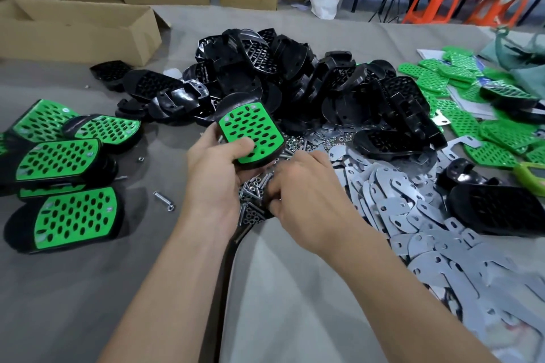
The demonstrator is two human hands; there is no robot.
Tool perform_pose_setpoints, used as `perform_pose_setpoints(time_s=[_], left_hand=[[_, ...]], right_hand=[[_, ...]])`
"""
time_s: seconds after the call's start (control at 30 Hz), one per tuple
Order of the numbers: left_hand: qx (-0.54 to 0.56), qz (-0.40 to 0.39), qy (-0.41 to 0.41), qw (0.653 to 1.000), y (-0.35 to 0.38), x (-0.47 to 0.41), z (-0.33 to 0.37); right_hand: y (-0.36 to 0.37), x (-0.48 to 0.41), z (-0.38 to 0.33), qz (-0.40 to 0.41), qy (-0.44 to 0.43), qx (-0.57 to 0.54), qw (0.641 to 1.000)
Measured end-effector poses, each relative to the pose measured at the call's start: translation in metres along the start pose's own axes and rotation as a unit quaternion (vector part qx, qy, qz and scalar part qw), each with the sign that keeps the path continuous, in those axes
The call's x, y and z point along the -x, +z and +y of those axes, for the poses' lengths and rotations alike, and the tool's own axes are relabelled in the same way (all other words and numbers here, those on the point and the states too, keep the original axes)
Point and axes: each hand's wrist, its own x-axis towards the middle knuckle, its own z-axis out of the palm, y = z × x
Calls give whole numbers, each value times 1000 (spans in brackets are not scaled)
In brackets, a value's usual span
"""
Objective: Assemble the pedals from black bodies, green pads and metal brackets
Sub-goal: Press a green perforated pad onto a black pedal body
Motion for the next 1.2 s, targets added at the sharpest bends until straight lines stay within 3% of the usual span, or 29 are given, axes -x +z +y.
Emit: perform_pose_setpoints(time_s=[0.07,0.1,0.17,0.23,0.33,0.43,0.9,1.07,1.2], left_hand=[[-9,4,5,1000,1,-1,-2],[-14,9,8,1000,1,-2,-2],[-16,17,14,1000,0,-4,-3],[-24,8,24,999,-1,-3,-3],[-60,-30,46,997,2,1,-6],[-102,-68,58,991,5,5,-13],[-134,-87,91,983,5,7,-15],[-214,-93,163,959,7,9,-18],[-204,-71,177,960,7,9,-22]], right_hand=[[-2,0,1,24,53,-118,991],[-4,1,3,45,102,-216,970],[-11,5,9,103,183,-391,896],[-20,8,15,153,225,-493,826],[-31,9,17,173,210,-596,755],[-32,8,14,140,178,-651,725],[-34,9,16,83,186,-615,761],[-32,8,17,92,204,-608,762],[-32,8,18,97,202,-586,779]])
